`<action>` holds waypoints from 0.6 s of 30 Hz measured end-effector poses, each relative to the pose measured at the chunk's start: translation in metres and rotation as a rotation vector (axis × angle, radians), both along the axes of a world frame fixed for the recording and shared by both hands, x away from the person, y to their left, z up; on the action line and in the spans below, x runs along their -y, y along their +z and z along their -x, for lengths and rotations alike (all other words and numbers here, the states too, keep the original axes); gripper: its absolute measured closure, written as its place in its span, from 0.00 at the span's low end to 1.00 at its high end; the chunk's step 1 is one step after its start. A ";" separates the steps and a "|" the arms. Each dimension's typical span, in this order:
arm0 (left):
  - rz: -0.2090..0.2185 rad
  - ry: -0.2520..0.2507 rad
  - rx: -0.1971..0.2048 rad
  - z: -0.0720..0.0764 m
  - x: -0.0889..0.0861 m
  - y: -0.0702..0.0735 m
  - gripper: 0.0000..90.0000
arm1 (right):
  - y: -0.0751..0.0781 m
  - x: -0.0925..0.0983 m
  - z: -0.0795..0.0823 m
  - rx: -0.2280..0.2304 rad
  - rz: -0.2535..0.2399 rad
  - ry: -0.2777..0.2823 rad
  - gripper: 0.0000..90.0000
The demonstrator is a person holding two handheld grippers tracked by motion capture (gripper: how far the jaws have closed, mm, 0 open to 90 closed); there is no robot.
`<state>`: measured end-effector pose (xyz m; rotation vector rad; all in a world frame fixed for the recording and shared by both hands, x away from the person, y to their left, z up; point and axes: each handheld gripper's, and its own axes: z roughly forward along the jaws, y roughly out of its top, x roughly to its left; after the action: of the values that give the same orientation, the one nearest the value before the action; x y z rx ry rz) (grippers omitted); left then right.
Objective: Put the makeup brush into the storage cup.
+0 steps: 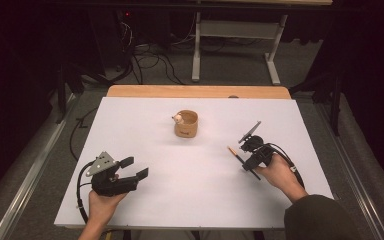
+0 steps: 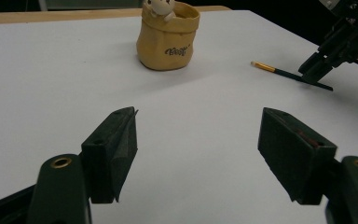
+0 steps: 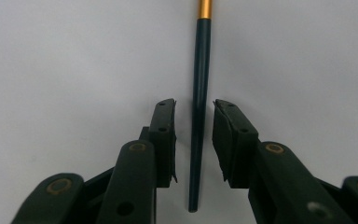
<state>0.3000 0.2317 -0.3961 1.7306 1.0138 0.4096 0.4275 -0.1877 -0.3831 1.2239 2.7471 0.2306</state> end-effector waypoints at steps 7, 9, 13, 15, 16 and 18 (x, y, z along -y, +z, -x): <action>0.004 0.002 0.000 0.000 -0.001 0.000 0.32 | -0.003 -0.001 -0.001 -0.013 0.014 -0.001 0.83; 0.003 0.001 0.000 0.000 0.000 0.000 0.32 | -0.004 -0.001 -0.001 -0.015 0.017 0.000 0.84; 0.004 0.002 0.001 0.000 0.000 0.000 0.32 | -0.006 -0.002 -0.001 -0.025 0.031 -0.005 0.87; 0.004 0.003 0.001 0.000 0.000 0.000 0.32 | -0.006 -0.003 -0.001 -0.025 0.030 -0.007 0.89; 0.004 0.003 0.001 0.000 0.000 0.000 0.32 | -0.006 -0.003 -0.001 -0.028 0.033 -0.006 0.90; 0.004 0.003 0.002 0.000 0.000 0.000 0.32 | -0.006 -0.003 -0.001 -0.028 0.035 -0.008 0.90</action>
<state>0.2998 0.2319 -0.3961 1.7252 1.0157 0.4107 0.4283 -0.1847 -0.3895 1.2387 2.7568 0.1646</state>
